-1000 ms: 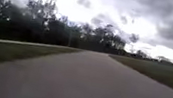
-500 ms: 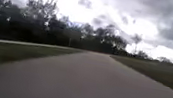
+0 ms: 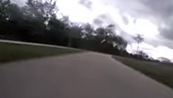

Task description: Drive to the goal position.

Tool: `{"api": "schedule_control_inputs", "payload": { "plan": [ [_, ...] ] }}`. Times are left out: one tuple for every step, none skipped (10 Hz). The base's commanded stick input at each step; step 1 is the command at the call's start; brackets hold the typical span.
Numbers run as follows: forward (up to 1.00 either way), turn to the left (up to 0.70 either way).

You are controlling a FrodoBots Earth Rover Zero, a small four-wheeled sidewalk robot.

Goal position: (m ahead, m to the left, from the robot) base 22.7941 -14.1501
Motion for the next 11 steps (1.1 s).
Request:
{"api": "schedule_control_inputs", "payload": {
  "plan": [
    [1.00, -0.15],
    [1.00, -0.01],
    [1.00, 0.00],
    [1.00, 0.00],
    [1.00, 0.00],
    [1.00, 0.00],
    [1.00, 0.00],
    [1.00, 0.00],
    [1.00, 0.00],
    [1.00, 0.00],
    [1.00, 0.00]
  ]
}}
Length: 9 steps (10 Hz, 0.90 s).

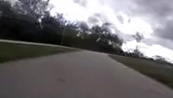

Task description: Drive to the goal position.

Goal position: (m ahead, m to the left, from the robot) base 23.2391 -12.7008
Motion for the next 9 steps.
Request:
{"api": "schedule_control_inputs", "payload": {
  "plan": [
    [1.00, 0.00],
    [1.00, -0.15],
    [1.00, -0.36],
    [1.00, -0.40],
    [1.00, -0.26],
    [1.00, -0.10],
    [1.00, -0.01],
    [1.00, 0.00],
    [1.00, 0.00]
  ]
}}
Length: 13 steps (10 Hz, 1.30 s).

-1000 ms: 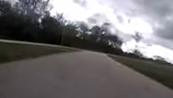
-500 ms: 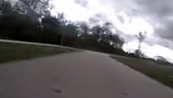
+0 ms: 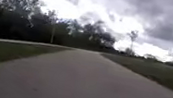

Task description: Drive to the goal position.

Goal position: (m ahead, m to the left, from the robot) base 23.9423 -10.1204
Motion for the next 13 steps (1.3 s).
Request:
{"api": "schedule_control_inputs", "payload": {
  "plan": [
    [1.00, 0.00],
    [1.00, 0.00],
    [1.00, -0.01],
    [1.00, -0.02],
    [1.00, -0.02],
    [1.00, -0.02],
    [1.00, -0.02],
    [1.00, -0.02],
    [1.00, -0.02],
    [1.00, -0.02],
    [1.00, -0.02],
    [1.00, -0.02],
    [1.00, -0.02]
  ]
}}
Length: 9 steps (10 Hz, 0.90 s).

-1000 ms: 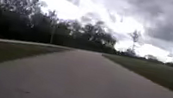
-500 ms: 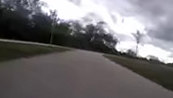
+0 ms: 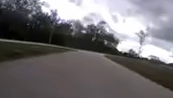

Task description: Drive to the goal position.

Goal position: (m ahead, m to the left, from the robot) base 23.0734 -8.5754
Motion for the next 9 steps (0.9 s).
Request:
{"api": "schedule_control_inputs", "payload": {
  "plan": [
    [1.00, -0.02],
    [1.00, -0.02],
    [1.00, -0.02],
    [1.00, -0.02],
    [1.00, -0.02],
    [1.00, -0.02],
    [1.00, -0.02],
    [1.00, -0.02],
    [1.00, -0.02]
  ]
}}
